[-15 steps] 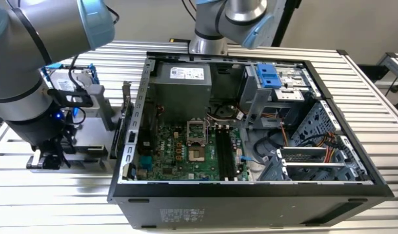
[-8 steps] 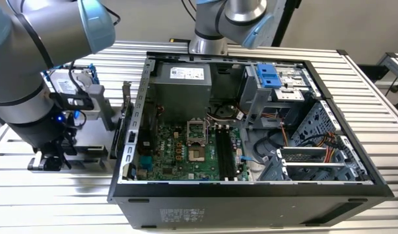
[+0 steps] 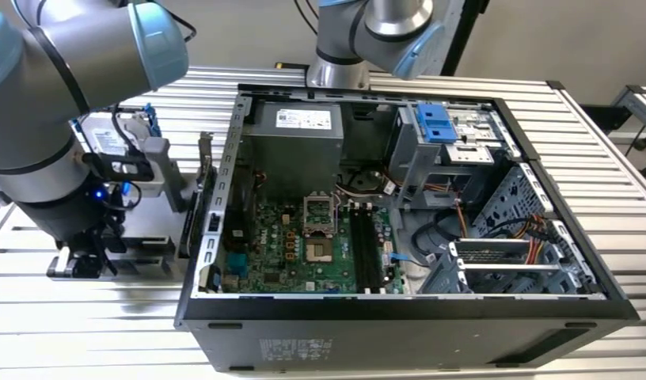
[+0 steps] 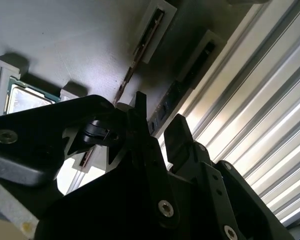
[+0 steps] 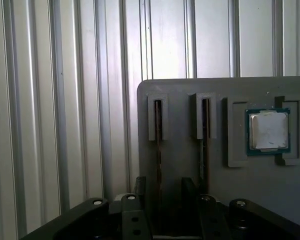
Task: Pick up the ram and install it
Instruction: 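Pick up the ram and move it above insertion slot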
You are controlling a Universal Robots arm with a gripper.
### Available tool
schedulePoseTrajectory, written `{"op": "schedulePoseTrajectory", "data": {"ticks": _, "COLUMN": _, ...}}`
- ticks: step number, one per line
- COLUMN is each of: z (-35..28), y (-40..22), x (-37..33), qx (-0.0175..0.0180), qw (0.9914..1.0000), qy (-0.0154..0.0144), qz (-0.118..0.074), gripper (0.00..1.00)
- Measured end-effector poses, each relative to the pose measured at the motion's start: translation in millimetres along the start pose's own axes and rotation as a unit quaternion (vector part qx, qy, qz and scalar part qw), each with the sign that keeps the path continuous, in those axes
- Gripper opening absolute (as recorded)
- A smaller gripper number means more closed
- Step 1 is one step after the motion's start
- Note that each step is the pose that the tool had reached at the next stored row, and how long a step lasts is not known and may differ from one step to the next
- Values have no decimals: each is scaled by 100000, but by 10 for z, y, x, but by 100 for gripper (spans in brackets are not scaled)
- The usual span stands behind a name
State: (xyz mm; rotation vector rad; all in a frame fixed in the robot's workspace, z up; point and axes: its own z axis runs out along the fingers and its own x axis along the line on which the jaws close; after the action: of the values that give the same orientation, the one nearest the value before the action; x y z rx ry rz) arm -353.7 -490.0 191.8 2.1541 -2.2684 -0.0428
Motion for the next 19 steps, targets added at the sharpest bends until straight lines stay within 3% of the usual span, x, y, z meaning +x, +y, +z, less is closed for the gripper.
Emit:
{"op": "schedulePoseTrajectory", "data": {"ticks": 16, "z": 14, "y": -1, "x": 0, "qx": 8, "qw": 100000, "qy": -10, "qz": -21, "gripper": 100}}
{"op": "schedulePoseTrajectory", "data": {"ticks": 19, "z": 14, "y": -1, "x": 0, "qx": 2, "qw": 99997, "qy": 9, "qz": -836, "gripper": 100}}
